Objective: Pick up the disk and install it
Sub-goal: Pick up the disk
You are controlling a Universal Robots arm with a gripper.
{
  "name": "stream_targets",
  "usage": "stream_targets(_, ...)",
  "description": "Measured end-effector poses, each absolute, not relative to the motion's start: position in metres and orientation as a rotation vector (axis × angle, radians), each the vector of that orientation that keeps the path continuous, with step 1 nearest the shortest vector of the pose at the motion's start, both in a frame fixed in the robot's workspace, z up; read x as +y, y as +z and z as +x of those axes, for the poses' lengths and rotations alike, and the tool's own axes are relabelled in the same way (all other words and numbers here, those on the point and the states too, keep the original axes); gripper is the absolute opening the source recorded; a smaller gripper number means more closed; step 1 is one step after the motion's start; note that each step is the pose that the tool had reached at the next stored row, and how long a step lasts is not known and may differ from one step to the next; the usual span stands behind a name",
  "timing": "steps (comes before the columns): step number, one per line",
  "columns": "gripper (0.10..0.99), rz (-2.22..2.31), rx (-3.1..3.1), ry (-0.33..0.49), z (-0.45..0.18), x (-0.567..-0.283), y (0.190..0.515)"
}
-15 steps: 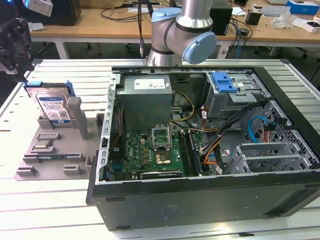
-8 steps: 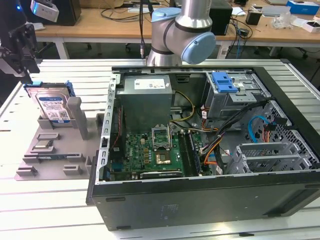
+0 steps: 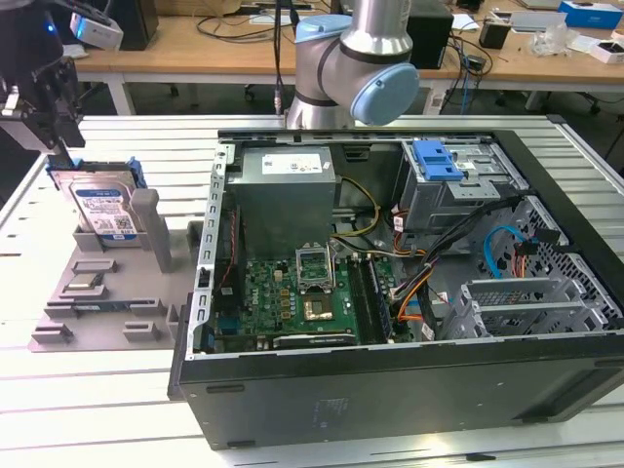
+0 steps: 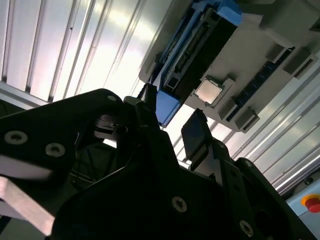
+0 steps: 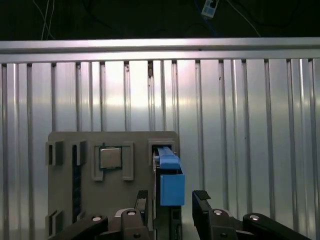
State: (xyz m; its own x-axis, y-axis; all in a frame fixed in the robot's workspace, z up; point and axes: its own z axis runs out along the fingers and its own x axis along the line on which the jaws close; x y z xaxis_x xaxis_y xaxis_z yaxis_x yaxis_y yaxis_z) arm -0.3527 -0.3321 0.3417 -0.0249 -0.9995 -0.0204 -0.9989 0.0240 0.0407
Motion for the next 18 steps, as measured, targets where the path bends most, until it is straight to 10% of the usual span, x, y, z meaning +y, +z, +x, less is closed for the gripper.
stream_targets(18, 0.478, 2.247, -2.173, -0.067, -0.351, -0.328, 0.303)
